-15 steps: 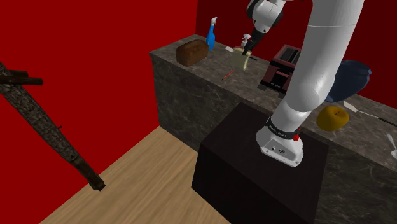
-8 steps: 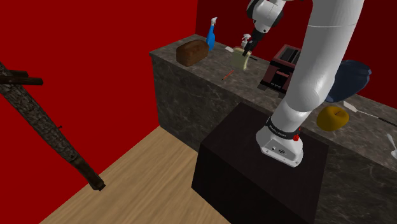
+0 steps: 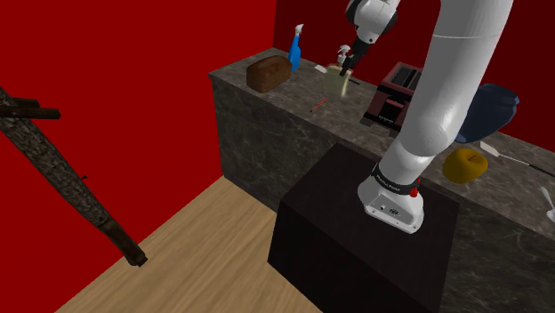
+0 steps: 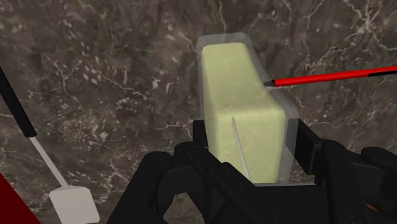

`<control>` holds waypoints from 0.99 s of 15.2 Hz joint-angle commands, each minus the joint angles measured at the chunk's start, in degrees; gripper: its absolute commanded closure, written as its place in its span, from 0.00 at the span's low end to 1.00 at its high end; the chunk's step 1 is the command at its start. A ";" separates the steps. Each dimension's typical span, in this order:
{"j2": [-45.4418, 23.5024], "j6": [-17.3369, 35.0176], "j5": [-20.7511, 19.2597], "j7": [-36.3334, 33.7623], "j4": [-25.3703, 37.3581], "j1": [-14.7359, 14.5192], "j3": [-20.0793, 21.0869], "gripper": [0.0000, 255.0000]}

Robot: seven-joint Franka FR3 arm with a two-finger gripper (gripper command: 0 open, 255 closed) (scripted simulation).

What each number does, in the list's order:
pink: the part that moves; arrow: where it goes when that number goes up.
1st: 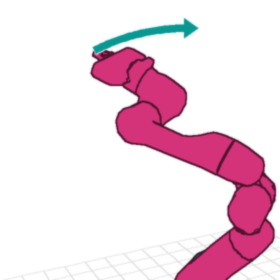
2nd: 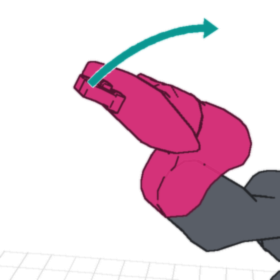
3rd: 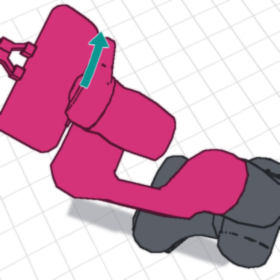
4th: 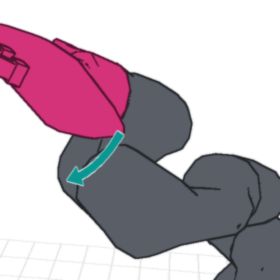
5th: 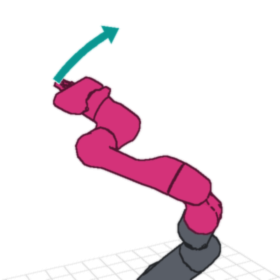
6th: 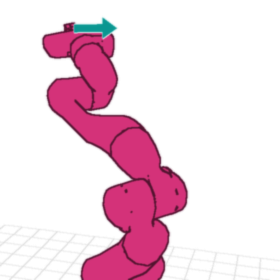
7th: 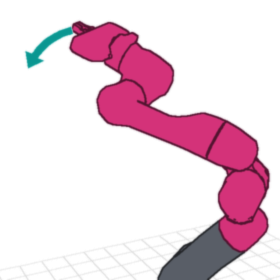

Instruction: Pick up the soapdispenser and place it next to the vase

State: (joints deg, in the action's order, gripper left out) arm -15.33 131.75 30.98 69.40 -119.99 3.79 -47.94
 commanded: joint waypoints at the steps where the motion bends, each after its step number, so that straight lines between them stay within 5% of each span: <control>1: 0.93 -1.00 -1.31 -0.99 0.55 -0.41 -0.60 1.00; 15: 8.16 -8.45 -10.51 -8.41 4.75 -3.27 -3.62 1.00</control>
State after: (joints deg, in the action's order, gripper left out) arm -7.74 123.83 21.14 61.48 -115.50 0.68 -51.39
